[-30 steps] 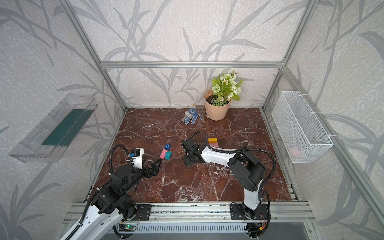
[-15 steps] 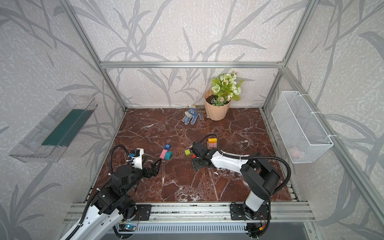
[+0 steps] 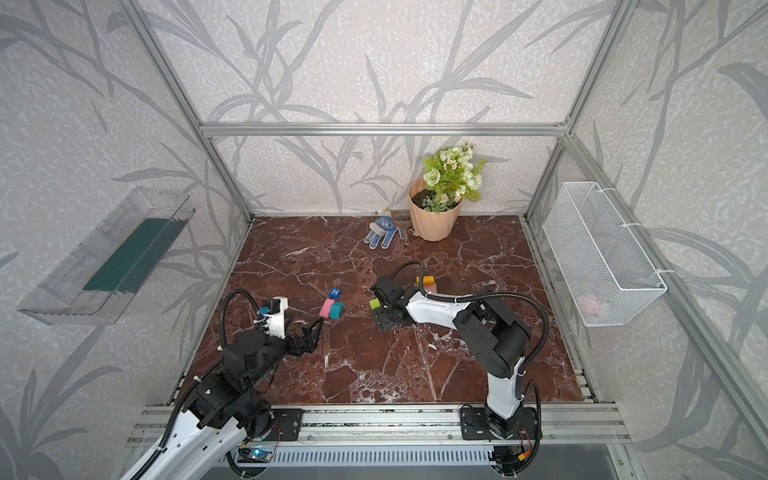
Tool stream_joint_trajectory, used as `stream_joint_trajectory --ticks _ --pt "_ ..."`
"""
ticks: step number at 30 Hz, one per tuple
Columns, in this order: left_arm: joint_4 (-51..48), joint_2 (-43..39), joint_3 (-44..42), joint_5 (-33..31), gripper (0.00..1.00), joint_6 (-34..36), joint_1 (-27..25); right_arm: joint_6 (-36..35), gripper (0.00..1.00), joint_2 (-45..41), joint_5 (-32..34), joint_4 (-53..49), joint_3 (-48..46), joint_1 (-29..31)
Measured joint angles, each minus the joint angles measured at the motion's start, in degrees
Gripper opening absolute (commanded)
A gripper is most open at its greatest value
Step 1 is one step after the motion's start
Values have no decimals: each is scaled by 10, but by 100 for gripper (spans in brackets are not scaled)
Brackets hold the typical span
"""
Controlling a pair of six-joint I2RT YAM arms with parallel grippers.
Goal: Build the wood block tower
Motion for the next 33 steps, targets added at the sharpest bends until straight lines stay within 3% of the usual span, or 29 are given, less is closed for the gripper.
stream_joint_trajectory --ticks 10,25,33 --pt "0 0 0 0 99 0 0 -12 76 20 20 -20 28 2" --pt "0 -6 0 0 99 0 0 -22 60 24 35 -27 34 14" --pt "0 -9 0 0 99 0 0 -22 58 26 38 -29 36 14"
